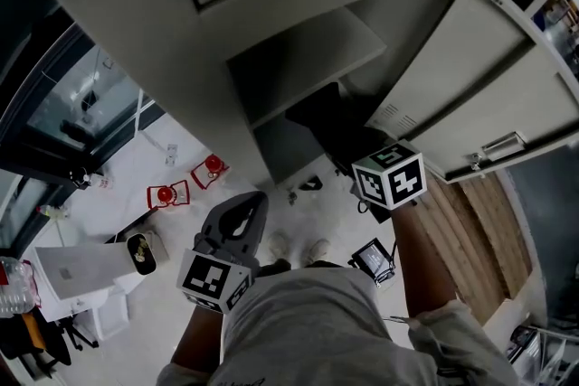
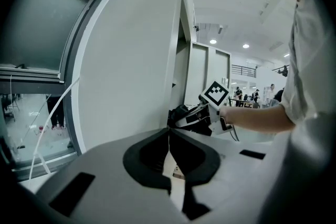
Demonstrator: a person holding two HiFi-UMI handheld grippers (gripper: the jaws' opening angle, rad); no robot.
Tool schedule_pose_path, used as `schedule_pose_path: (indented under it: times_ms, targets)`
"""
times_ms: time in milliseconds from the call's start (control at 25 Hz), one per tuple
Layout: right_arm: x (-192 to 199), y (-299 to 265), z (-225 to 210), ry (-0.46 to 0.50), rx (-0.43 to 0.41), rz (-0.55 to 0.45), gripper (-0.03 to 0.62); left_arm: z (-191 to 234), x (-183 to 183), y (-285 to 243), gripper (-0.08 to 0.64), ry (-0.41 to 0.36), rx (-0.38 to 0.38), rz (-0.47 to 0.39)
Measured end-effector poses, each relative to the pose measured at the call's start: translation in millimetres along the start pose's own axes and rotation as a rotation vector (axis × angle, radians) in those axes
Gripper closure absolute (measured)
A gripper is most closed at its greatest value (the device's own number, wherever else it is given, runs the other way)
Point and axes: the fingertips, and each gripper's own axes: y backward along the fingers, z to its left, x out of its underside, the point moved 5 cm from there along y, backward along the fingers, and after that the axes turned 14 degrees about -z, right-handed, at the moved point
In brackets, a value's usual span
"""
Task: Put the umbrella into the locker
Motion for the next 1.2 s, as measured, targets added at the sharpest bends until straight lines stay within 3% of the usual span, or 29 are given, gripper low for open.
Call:
schedule_pose_path:
  times_ms: [1200]
  targets:
    - [5, -45, -4, 0.084, 0.01, 0.066, 0.379, 15, 1, 18, 0.54, 0.008, -0.057, 0.0]
